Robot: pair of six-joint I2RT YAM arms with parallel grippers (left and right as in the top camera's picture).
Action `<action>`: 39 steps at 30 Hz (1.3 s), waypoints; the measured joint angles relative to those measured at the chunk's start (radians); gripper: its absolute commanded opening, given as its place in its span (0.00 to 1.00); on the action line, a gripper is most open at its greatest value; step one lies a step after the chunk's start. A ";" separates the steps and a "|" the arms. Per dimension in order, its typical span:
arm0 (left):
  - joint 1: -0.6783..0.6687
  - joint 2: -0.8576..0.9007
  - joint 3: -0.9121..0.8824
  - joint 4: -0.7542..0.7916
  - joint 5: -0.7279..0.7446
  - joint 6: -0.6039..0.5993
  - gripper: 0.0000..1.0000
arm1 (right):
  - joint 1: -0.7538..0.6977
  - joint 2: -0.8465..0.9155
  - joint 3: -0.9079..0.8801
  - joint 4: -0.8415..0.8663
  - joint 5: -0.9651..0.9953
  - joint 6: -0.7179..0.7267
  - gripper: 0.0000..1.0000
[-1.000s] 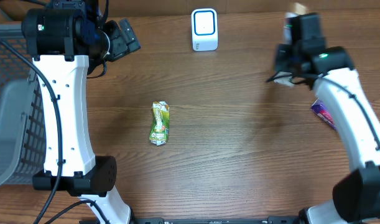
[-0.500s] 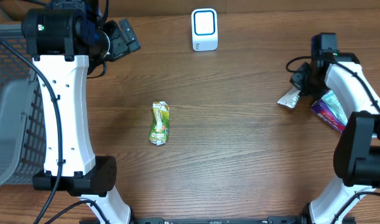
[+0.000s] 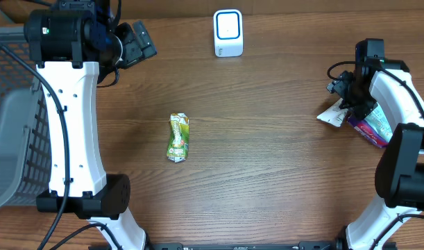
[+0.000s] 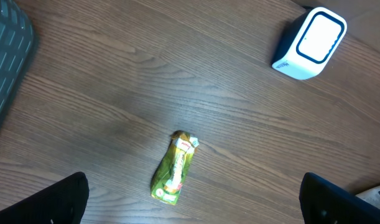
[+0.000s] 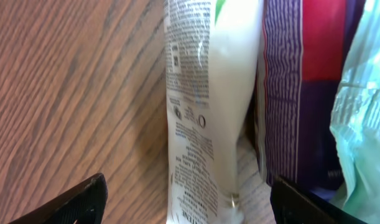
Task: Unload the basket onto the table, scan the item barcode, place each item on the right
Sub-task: 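Carry the white tube to the right edge and release it, then move the right gripper to the yellow-green pouch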
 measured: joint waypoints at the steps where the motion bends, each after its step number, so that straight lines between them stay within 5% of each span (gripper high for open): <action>1: 0.000 0.000 0.000 0.000 0.000 0.000 1.00 | 0.000 -0.001 0.001 -0.007 -0.004 -0.008 0.85; 18: 0.000 0.000 0.000 0.000 0.000 0.000 0.99 | 0.099 -0.126 0.114 -0.047 -0.462 -0.313 0.88; 32: 0.000 0.000 0.000 0.000 0.000 0.000 0.99 | 0.599 0.052 0.096 0.247 -0.524 -0.227 0.89; 39: 0.000 0.000 0.000 0.000 0.000 0.000 1.00 | 0.843 0.141 0.093 0.367 -0.367 -0.159 0.91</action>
